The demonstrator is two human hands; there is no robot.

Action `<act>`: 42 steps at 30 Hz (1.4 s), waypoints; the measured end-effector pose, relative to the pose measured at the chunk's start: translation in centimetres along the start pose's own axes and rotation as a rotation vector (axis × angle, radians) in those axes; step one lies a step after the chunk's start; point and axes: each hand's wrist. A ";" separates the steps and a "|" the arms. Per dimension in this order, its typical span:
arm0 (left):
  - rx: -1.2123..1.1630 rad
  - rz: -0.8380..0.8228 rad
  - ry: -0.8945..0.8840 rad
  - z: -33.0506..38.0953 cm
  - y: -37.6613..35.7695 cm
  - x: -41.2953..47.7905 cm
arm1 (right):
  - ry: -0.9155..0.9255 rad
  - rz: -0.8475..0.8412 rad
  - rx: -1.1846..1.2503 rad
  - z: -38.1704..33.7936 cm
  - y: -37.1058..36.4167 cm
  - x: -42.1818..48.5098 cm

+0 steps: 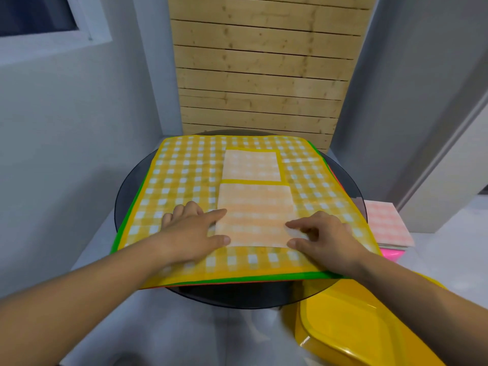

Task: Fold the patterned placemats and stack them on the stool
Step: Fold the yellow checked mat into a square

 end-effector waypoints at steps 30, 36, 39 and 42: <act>-0.051 -0.126 -0.342 -0.2 -0.3 0.2 | 0.699 0.134 -0.185 -1.1 -0.6 0.6; -0.087 -0.007 -0.350 -0.3 -0.3 0.5 | 0.666 0.177 -0.069 -1.4 -0.6 0.4; -0.141 0.069 -0.375 -0.3 -0.2 0.5 | 0.623 0.159 0.042 -1.4 0.1 0.7; -0.195 0.113 -0.424 -0.3 0.0 0.4 | 0.594 0.144 0.144 -1.8 1.4 0.7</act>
Point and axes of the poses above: each hand's wrist, its own x-axis towards the middle knuckle, its own y-axis out of the back of the hand, z = x × y, and after that the axes turned 10 degrees about z, right-handed
